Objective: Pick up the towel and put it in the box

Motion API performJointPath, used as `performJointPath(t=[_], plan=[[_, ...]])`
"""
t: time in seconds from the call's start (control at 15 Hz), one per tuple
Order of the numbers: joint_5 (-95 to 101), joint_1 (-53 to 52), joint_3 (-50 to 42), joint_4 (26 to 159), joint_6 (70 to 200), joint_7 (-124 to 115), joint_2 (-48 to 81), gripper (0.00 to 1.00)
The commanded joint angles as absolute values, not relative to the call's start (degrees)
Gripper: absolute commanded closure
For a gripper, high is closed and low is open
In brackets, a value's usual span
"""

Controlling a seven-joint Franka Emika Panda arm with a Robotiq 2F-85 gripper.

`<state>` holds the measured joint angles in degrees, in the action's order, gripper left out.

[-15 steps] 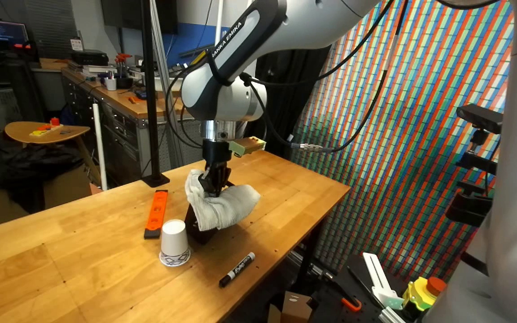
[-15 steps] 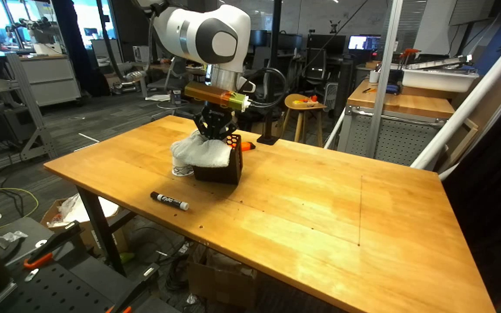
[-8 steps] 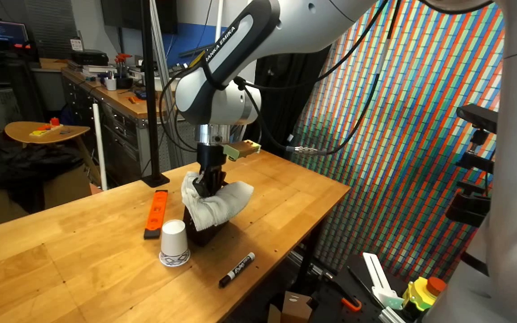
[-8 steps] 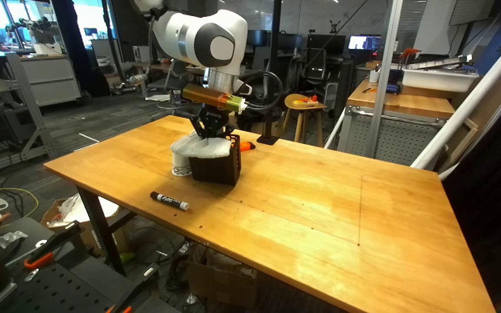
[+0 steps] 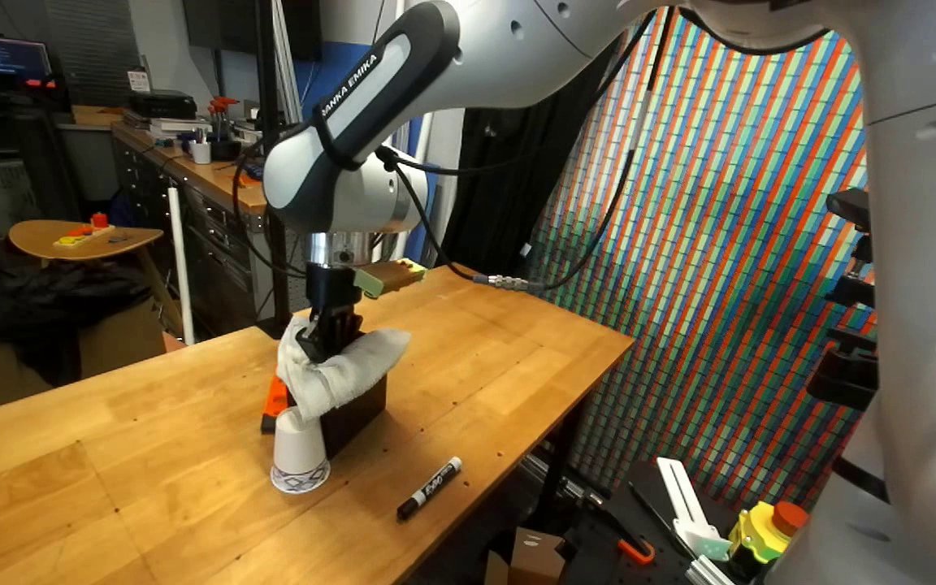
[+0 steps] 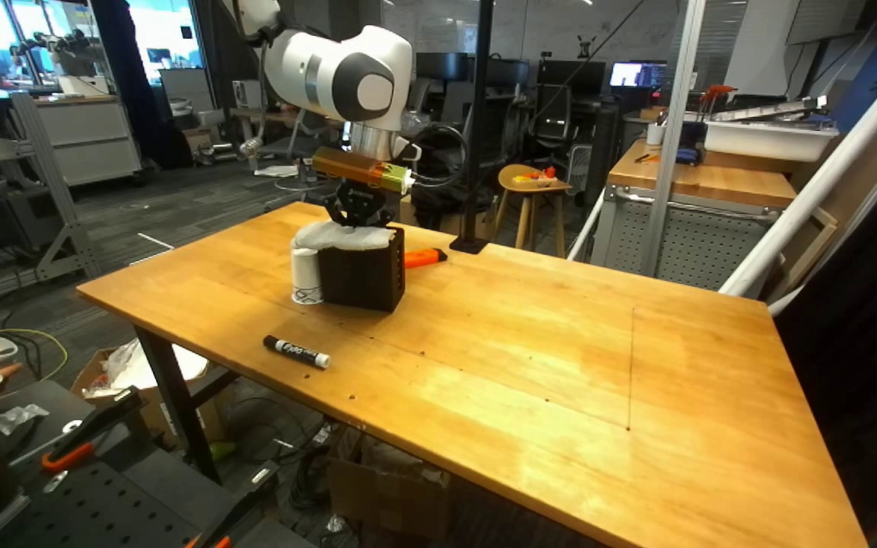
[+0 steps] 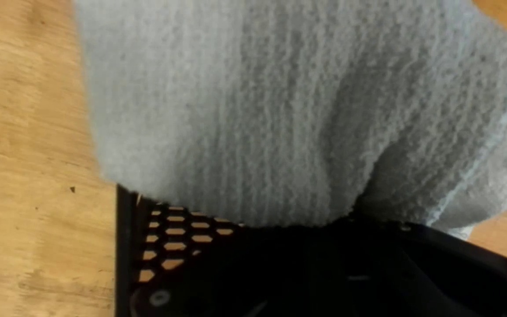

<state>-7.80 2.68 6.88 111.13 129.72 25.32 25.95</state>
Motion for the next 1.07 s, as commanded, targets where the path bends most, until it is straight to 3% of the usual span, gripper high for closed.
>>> performJointPath(t=[0.0, 1.0], plan=[[-7.4, 2.7, 6.9, 109.5, 129.7, 24.7, 26.7, 1.0], [-6.3, 4.9, 1.8, 121.6, 128.8, 25.3, 5.7, 0.99]])
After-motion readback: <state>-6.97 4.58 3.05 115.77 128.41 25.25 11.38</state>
